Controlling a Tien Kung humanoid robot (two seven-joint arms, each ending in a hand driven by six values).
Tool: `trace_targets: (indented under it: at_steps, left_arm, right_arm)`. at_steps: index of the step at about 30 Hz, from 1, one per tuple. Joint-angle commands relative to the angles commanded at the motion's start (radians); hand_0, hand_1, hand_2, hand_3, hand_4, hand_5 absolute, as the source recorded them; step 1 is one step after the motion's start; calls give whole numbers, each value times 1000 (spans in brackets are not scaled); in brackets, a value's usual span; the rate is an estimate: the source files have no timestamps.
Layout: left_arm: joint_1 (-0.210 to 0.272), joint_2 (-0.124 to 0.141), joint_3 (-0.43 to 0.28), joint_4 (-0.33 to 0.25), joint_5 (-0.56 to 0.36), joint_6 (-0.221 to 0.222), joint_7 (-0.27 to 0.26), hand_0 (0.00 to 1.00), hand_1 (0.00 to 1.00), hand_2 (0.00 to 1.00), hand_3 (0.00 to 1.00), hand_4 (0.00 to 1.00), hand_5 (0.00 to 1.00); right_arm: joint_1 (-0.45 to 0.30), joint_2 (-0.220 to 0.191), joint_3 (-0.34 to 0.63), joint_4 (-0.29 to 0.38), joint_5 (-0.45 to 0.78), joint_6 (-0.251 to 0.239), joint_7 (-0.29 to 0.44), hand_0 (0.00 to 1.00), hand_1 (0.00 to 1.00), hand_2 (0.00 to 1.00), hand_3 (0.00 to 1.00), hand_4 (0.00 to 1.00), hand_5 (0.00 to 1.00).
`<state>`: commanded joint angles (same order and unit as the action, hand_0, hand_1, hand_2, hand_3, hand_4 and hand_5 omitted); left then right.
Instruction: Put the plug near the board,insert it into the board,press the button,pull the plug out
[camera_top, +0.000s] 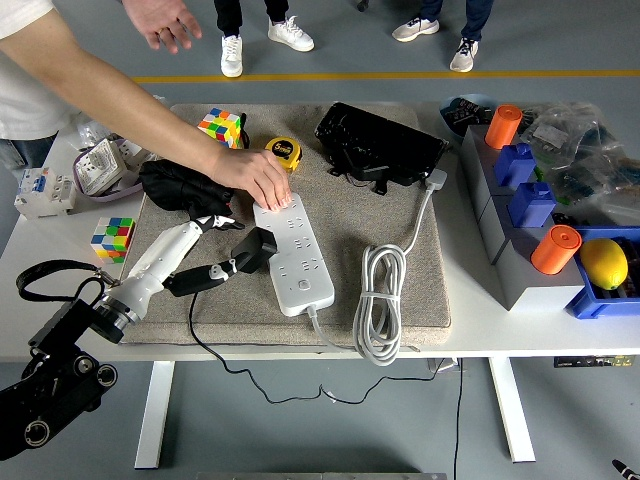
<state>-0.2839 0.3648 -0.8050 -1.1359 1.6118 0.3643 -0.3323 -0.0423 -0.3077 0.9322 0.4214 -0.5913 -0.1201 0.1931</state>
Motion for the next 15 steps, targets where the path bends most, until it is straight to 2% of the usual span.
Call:
trace_targets:
  at_steps: [5, 15]
  left_arm:
    - [2, -8, 9, 27, 21, -1, 21, 776, 800, 809, 779, 768, 805]
    - [-16, -18, 29, 38, 28, 1, 28, 778, 807, 812, 785, 770, 802]
  right_arm:
    - [0, 0, 2, 5, -3, 0, 1, 607, 623, 626, 549, 992, 403]
    - [1, 1, 4, 5, -2, 0, 2, 607, 624, 626, 549, 993, 405]
